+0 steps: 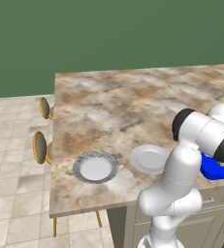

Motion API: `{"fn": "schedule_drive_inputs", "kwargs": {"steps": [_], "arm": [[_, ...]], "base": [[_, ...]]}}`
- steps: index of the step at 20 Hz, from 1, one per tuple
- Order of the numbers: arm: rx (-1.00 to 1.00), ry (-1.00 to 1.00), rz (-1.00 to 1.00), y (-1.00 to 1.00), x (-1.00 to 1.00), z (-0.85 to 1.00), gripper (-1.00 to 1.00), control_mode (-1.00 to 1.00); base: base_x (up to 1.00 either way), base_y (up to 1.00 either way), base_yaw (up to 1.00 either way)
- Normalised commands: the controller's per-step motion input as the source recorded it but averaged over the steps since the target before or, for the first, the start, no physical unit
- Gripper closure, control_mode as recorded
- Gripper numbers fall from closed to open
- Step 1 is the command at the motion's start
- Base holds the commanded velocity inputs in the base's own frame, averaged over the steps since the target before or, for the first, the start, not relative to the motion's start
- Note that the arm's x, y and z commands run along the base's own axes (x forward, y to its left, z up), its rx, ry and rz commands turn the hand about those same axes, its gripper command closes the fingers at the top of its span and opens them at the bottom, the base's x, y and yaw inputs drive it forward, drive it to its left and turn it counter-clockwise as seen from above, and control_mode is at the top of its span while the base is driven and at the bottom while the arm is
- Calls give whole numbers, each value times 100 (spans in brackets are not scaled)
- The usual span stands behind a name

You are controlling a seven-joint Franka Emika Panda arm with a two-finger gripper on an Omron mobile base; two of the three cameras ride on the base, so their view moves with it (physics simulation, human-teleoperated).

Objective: Move the dessert items from the plates to the tray.

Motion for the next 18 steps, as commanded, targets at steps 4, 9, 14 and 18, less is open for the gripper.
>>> {"fn": "schedule_drive_inputs", "kwargs": {"steps": [4,9,14,18], "arm": [[0,0,0,0,0,-9,100,-100],[0,0,0,0,0,-10,100,-100],[0,0,0,0,0,0,-100,-100],[0,0,0,0,0,0,-100,-100]], "base": [[0,0,0],[0,0,0],[0,0,0],[0,0,0]]}}
